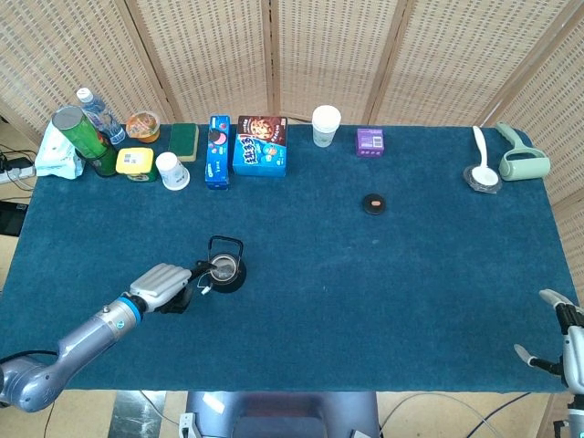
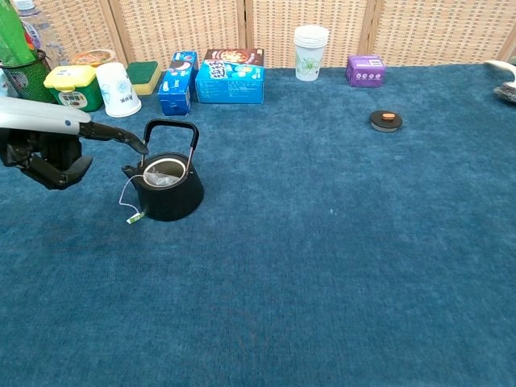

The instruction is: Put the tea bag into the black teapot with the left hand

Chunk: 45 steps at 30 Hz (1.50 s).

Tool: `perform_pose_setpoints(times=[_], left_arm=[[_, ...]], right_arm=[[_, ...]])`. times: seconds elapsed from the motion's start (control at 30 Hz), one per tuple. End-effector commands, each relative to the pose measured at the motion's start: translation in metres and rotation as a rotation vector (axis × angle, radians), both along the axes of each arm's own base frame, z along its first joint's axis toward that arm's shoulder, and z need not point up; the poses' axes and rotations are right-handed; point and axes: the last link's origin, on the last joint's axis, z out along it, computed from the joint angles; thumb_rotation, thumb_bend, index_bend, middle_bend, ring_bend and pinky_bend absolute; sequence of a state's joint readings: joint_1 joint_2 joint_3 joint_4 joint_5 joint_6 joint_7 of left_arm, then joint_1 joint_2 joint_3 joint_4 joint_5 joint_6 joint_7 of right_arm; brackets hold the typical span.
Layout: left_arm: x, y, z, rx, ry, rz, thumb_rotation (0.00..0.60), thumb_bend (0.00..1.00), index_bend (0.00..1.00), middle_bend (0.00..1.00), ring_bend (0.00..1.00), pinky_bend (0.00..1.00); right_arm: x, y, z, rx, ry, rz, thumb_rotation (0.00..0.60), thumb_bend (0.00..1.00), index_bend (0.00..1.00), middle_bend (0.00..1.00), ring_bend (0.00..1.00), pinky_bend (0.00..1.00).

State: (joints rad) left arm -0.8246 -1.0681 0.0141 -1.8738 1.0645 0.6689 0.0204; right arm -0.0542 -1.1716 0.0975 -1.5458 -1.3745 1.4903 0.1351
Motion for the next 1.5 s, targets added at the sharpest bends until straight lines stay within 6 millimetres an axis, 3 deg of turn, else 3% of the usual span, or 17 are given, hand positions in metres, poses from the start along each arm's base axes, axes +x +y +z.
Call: perform_pose_setpoints(times=[0.03, 0.2, 0.27, 0.4, 0.47, 0.7, 1.1, 1.5], left_arm=[[-0.004, -0.003, 0.006, 0.04, -0.023, 0.012, 0.6, 0.83, 0.07, 1.0, 1.0, 0.94], [-0.015, -0.011, 0.024, 0.221, -0.108, 0.023, 0.6, 0.73, 0.07, 1.0, 0.99, 0.87], [-0.02, -0.015, 0.03, 0.265, -0.117, 0.029, 0.6, 0.67, 0.07, 0.97, 0.93, 0.84], [-0.038, -0.029, 0.049, 0.381, -0.11, 0.057, 0.6, 0.51, 0.07, 0.75, 0.7, 0.71], [-0.042, -0.035, 0.055, 0.453, -0.132, 0.059, 0.6, 0.45, 0.07, 0.67, 0.64, 0.66], [-0.068, -0.068, 0.074, 0.649, -0.134, 0.098, 0.6, 0.41, 0.07, 0.45, 0.43, 0.5], [-0.106, -0.123, 0.1, 0.811, -0.082, 0.212, 0.6, 0.41, 0.07, 0.43, 0.4, 0.48], [-0.104, -0.137, 0.106, 0.841, -0.123, 0.247, 0.6, 0.41, 0.09, 0.43, 0.4, 0.46]], right_arm=[[0.001, -0.001, 0.0, 0.0, 0.002, 0.004, 0.6, 0.12, 0.18, 0.2, 0.27, 0.17], [0.004, -0.003, 0.0, 0.003, 0.008, 0.014, 0.6, 0.12, 0.18, 0.2, 0.27, 0.17], [0.005, -0.004, 0.0, 0.006, 0.011, 0.018, 0.6, 0.12, 0.18, 0.2, 0.27, 0.17], [0.01, -0.009, 0.0, 0.011, 0.019, 0.041, 0.6, 0.12, 0.18, 0.2, 0.27, 0.17], [0.012, -0.012, -0.001, 0.016, 0.022, 0.051, 0.6, 0.12, 0.18, 0.2, 0.26, 0.17], [0.026, -0.025, -0.006, 0.049, 0.042, 0.114, 0.6, 0.12, 0.18, 0.2, 0.24, 0.16], [0.051, -0.033, -0.015, 0.081, 0.055, 0.208, 0.6, 0.12, 0.18, 0.2, 0.23, 0.15], [0.049, -0.025, -0.017, 0.084, 0.035, 0.218, 0.6, 0.12, 0.18, 0.2, 0.23, 0.15]])
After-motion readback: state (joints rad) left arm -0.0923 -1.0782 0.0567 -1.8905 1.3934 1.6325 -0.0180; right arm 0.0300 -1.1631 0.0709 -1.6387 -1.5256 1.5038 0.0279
